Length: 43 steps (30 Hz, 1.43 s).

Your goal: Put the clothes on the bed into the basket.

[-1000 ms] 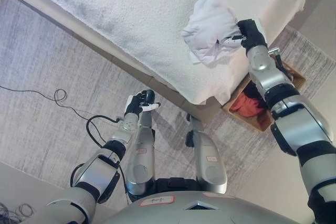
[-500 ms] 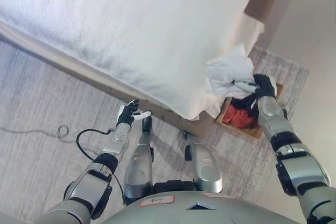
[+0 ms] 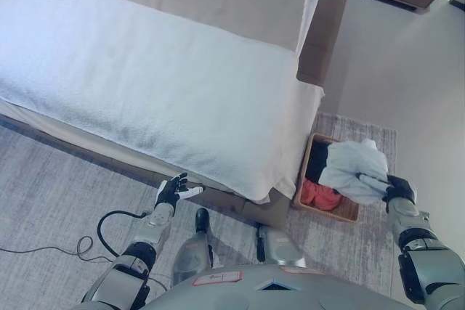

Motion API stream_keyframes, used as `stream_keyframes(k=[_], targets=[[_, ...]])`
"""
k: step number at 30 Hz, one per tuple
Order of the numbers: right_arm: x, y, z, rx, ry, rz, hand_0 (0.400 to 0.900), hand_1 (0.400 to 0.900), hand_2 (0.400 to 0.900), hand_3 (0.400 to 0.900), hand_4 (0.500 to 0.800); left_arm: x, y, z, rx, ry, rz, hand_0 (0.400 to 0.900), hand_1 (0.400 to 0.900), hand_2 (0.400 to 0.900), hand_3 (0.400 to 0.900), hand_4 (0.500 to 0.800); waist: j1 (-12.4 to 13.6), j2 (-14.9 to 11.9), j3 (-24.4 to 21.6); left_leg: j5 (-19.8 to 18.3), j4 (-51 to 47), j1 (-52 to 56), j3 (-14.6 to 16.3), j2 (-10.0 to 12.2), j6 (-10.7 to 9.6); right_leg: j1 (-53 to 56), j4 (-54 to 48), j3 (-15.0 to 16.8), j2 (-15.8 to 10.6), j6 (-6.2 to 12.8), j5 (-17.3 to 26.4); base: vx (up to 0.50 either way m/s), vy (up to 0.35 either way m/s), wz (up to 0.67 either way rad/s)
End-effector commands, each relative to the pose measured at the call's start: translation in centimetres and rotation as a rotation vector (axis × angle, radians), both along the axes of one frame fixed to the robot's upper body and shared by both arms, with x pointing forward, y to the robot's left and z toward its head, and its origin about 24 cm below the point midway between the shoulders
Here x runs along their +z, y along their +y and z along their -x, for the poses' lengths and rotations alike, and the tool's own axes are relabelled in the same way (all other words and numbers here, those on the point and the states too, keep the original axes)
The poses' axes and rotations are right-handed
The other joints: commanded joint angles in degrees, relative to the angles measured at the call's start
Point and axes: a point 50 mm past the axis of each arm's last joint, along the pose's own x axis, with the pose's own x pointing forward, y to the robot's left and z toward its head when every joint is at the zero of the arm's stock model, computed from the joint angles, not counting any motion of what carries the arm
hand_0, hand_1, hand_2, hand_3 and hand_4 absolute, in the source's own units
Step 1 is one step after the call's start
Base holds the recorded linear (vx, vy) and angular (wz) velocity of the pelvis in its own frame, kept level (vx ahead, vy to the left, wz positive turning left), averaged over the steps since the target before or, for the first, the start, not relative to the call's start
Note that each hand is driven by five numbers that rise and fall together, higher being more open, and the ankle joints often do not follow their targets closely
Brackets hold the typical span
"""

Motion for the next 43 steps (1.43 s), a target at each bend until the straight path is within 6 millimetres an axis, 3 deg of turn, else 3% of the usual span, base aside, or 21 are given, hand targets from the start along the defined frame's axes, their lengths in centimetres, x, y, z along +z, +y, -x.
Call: stream_keyframes(k=[1,8,9,11,12,20,30,37,41,43], targets=[[4.9,-4.0,-2.3,-0.069,-0.152,0.109,0.4,0.4,0.4,0.4,0.5,0.6,0.5,-1.3,-0.031,-0.042,-0.035,0.9,0.9,0.9,0.9,0.8,0.4,-1.1,-2.0,-8.3,0.4,6.6,0.9,0.0,0.5,1.3,2.2,-1.0,-3.6,4.09,-0.5,0.0,0.0,0.0],[5.6,-5.8,-1.0,-0.176,-0.114,0.099,0.4,0.4,0.4,0.4,0.5,0.3,0.0,-0.9,-0.068,-0.022,-0.022,0.9,0.9,0.9,0.9,0.8,1.1,-0.5,-2.6,-8.0,0.4,6.5,0.7,0.1,0.2,2.2,1.2,-1.6,-3.5,3.92,-0.4,0.0,-0.016,0.03],[5.8,-6.0,-0.8,-0.196,-0.118,0.098,0.439,0.439,0.439,0.439,0.524,0.3,-0.1,-0.8,-0.071,-0.022,-0.019,0.9,0.9,0.9,0.9,0.8,1.3,-0.4,-2.7,-8.0,0.4,6.5,0.7,0.1,0.1,2.5,1.0,-1.8,-3.5,3.93,-0.4,0.01,-0.021,0.05],[6.1,-6.4,-0.7,-0.225,-0.132,0.09,0.588,0.588,0.588,0.588,0.613,0.3,-0.2,-0.7,-0.08,-0.022,-0.014,0.9,0.9,0.9,0.9,0.8,1.5,-0.3,-2.8,-7.9,0.4,6.5,0.6,0.1,0.0,2.7,0.7,-2.0,-3.4,3.89,-0.3,0.01,-0.017,0.06],[6.1,-6.5,-0.4,-0.248,-0.139,0.084,0.9,0.9,0.9,0.9,0.8,0.2,-0.3,-0.6,-0.083,-0.014,-0.013,0.9,0.9,0.9,0.9,0.8,1.6,-0.2,-2.9,-7.9,0.4,6.5,0.5,0.1,0.0,2.9,0.5,-2.1,-3.4,3.84,-0.4,0.01,-0.019,0.06],[7.4,-7.6,-0.4,-0.372,-0.215,0.073,0.9,0.9,0.9,0.9,0.8,-0.1,-0.5,-0.2,-0.094,0.004,-0.011,0.9,0.9,0.9,0.9,0.8,2.0,-0.3,-3.5,-7.9,0.4,6.6,0.1,0.3,-0.2,3.7,0.2,-2.7,-3.2,3.79,-0.7,0.0,-0.007,0.02],[6.7,-6.8,-0.8,-0.344,-0.201,0.042,0.9,0.9,0.9,0.9,0.8,-0.4,-0.4,0.2,-0.073,0.032,-0.009,0.9,0.9,0.9,0.9,0.8,1.6,-0.4,-4.3,-7.8,0.4,6.6,-0.1,0.4,-0.3,4.1,0.2,-2.8,-3.1,3.51,-1.0,0.0,0.0,0.0],[4.9,-4.6,-2.0,-0.242,-0.178,0.012,0.9,0.9,0.9,0.9,0.8,-0.7,-0.3,0.4,-0.058,0.046,-0.017,0.9,0.9,0.9,0.9,0.8,1.2,-0.4,-4.4,-7.5,0.4,6.3,0.1,0.5,-0.3,4.0,0.2,-2.5,-3.0,3.34,-0.9,-0.01,0.001,-0.01],[3.3,-1.0,-4.1,-0.091,-0.203,-0.026,0.9,0.9,0.9,0.9,0.8,-0.6,-0.3,0.3,-0.046,0.042,-0.02,0.9,0.9,0.9,0.9,0.8,0.9,-0.5,-4.5,-7.3,0.4,6.5,0.4,0.5,-0.2,4.0,0.2,-2.1,-2.9,3.24,-0.8,-0.02,0.003,-0.05],[2.6,0.0,-4.2,-0.051,-0.199,-0.032,0.9,0.9,0.9,0.9,0.8,-0.6,-0.3,0.3,-0.04,0.04,-0.016,0.9,0.9,0.9,0.9,0.8,0.7,-0.5,-4.5,-7.4,0.4,6.5,0.5,0.5,-0.2,4.1,0.2,-2.1,-2.9,3.22,-0.8,0.0,0.0,0.0]])
